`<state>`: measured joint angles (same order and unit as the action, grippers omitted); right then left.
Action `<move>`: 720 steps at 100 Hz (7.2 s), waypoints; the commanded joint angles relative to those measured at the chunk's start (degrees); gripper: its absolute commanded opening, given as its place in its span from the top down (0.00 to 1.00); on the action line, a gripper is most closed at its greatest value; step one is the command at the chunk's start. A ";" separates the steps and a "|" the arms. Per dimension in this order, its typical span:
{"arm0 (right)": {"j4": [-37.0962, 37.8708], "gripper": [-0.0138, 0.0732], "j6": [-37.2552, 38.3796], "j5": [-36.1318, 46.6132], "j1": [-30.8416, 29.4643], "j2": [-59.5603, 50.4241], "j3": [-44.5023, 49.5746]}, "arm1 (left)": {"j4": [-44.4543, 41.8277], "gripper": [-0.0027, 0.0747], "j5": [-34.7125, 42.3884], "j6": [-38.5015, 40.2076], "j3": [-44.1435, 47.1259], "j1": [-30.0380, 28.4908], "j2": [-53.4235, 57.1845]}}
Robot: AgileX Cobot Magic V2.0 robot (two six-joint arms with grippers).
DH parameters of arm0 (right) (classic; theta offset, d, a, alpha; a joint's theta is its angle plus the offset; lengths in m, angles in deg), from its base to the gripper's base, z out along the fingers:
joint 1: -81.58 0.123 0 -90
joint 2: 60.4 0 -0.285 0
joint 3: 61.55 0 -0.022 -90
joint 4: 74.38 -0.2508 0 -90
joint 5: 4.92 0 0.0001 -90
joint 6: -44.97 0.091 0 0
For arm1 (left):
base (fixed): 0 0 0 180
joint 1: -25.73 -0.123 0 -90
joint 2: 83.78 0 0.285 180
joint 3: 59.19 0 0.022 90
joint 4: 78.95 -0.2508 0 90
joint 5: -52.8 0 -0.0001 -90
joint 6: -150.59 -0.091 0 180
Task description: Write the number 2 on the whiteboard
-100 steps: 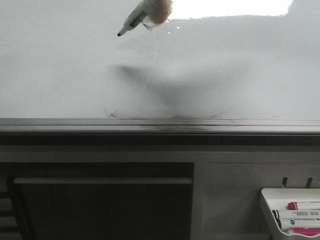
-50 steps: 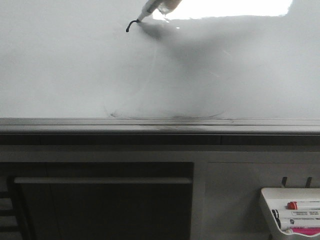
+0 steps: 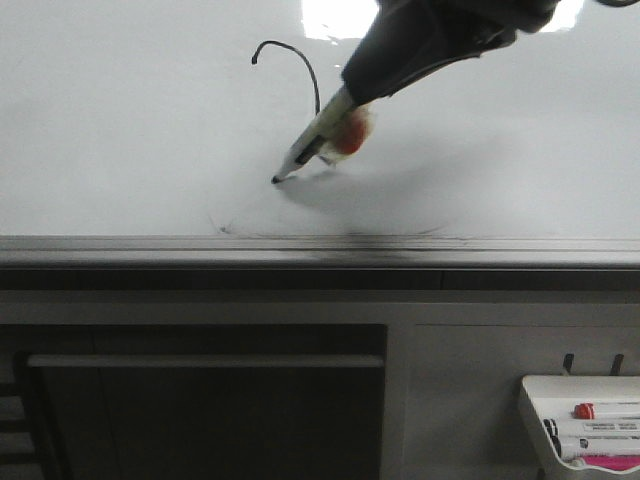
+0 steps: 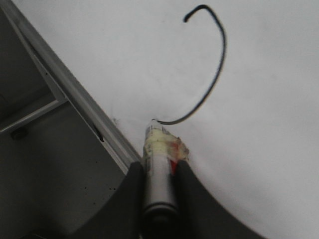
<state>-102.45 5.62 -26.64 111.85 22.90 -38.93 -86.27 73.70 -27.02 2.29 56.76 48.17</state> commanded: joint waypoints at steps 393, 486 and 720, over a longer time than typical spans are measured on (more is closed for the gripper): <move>3.98 0.91 8.04 6.86 5.20 -62.88 31.37 | 5.72 0.99 -7.62 1.22 0.41 4.58 22.79; 2.77 0.91 8.04 6.41 5.20 -75.33 43.03 | 11.00 0.99 -6.80 1.09 9.53 -3.76 33.42; 35.32 0.91 41.87 9.76 -33.67 -77.49 56.56 | 6.01 0.99 -36.22 -1.45 17.46 -30.47 42.12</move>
<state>-67.50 47.80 -21.36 80.38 -53.09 16.20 -80.29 34.13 -28.63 18.29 26.30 88.71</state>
